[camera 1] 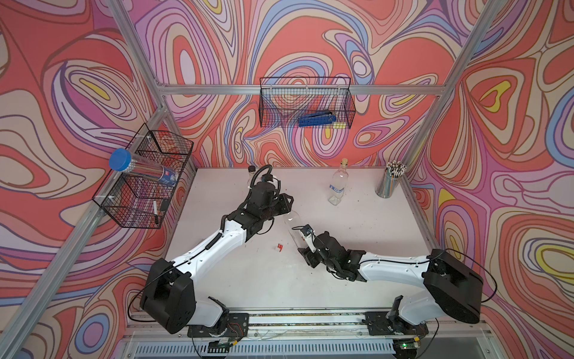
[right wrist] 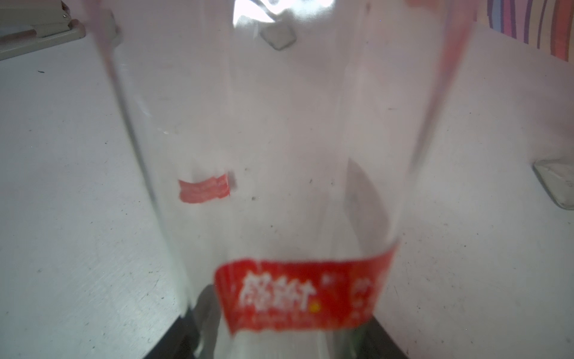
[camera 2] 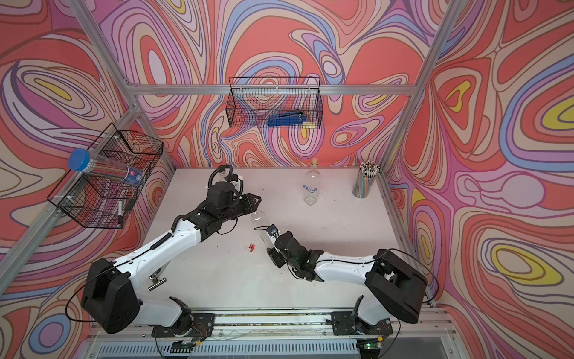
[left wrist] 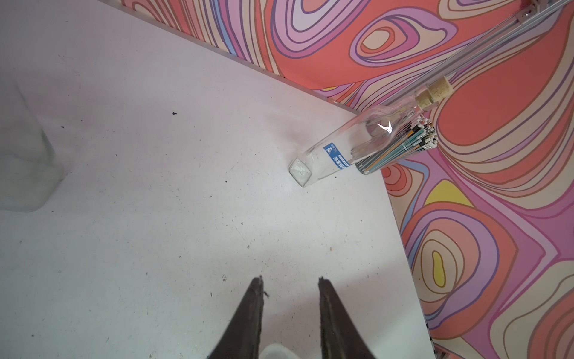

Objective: Remove the label from the bottle
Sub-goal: Pick up the bottle from the center of the board.

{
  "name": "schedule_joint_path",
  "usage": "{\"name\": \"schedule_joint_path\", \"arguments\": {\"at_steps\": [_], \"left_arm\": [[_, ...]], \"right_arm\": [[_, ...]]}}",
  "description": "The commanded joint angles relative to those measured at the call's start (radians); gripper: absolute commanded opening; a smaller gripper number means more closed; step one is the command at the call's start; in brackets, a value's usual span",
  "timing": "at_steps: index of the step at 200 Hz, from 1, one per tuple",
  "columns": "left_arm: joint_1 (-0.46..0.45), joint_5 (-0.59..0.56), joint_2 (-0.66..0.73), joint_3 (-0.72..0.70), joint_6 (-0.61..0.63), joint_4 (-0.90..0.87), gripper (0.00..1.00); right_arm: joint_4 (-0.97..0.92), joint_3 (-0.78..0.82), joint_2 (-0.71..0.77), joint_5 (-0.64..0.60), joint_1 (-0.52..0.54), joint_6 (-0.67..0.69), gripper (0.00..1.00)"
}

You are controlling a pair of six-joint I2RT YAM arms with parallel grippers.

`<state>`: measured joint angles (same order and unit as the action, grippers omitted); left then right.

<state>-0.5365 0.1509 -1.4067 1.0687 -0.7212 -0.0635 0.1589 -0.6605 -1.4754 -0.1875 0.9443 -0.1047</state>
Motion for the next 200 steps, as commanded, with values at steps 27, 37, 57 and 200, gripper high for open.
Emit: {"name": "schedule_joint_path", "arguments": {"at_steps": [27, 37, 57, 200], "left_arm": [[-0.008, 0.087, 0.032, -0.059, 0.024, 0.147, 0.0], [-0.008, 0.091, 0.034, -0.073, 0.032, 0.165, 0.0], [-0.008, 0.096, 0.037, -0.099, 0.054, 0.201, 0.0], [-0.008, 0.132, 0.044, -0.244, 0.141, 0.402, 0.0]], "right_arm": [[0.059, -0.006, 0.04, 0.111, -0.03, -0.025, 0.0], [0.055, -0.01, 0.038, 0.118, -0.032, -0.027, 0.0], [0.05, -0.018, 0.03, 0.129, -0.033, -0.031, 0.0], [0.065, -0.02, 0.011, 0.143, -0.038, -0.053, 0.0]]}}
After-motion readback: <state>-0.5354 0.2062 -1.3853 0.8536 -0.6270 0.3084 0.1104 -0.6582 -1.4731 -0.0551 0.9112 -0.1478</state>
